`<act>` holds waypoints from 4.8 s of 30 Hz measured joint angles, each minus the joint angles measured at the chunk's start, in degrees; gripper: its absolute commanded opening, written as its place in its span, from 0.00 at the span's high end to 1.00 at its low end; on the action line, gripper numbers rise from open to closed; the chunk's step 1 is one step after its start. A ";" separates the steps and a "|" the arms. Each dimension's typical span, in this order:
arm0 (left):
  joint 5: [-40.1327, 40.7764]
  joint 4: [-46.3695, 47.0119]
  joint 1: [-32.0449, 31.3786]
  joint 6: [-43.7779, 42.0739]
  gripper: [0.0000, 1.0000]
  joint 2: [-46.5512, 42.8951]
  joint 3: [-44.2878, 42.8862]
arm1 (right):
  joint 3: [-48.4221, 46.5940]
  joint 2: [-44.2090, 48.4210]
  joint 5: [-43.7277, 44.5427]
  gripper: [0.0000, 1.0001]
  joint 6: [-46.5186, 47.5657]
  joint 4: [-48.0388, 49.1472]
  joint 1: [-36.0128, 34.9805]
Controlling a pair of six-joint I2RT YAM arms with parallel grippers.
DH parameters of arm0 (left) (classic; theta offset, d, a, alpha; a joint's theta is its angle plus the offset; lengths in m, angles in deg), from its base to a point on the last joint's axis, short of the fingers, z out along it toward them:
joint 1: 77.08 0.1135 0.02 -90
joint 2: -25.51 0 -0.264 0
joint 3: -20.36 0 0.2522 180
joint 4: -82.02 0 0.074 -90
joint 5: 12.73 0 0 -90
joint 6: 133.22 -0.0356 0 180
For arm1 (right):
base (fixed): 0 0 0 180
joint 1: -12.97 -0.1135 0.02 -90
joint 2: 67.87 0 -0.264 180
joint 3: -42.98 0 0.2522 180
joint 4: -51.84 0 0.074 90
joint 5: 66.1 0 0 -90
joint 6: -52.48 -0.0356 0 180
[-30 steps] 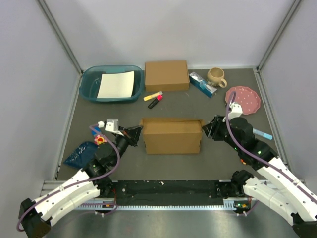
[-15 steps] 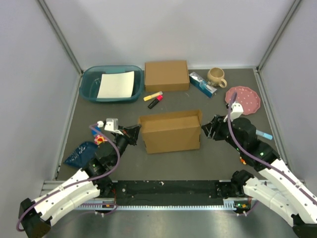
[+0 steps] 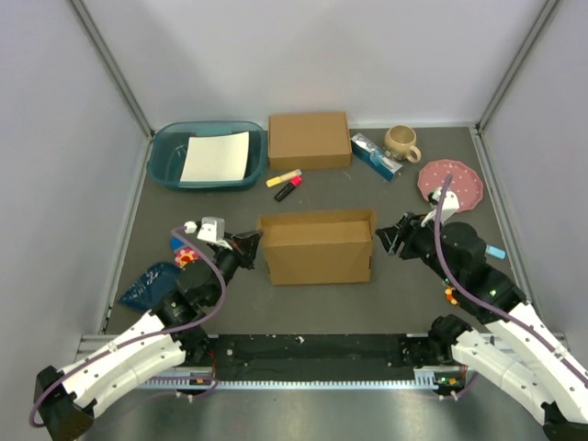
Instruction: Fold the paper box
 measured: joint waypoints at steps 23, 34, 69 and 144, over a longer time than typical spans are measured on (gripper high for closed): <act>-0.15 -0.55 -0.24 -1.42 1.00 0.90 -0.83 | -0.72 -9.42 -0.44 0.98 4.07 10.03 0.00; -0.17 -0.13 -0.35 -1.46 1.00 2.60 -1.68 | 4.59 -5.70 -0.09 1.00 3.96 12.39 0.02; 2.03 -3.69 -2.27 0.87 1.00 4.66 -4.85 | 8.24 -0.96 -0.63 1.00 2.84 13.55 0.02; 17.79 28.65 -13.57 -13.09 0.81 12.81 6.45 | 17.62 5.53 -0.87 1.00 2.89 22.21 0.00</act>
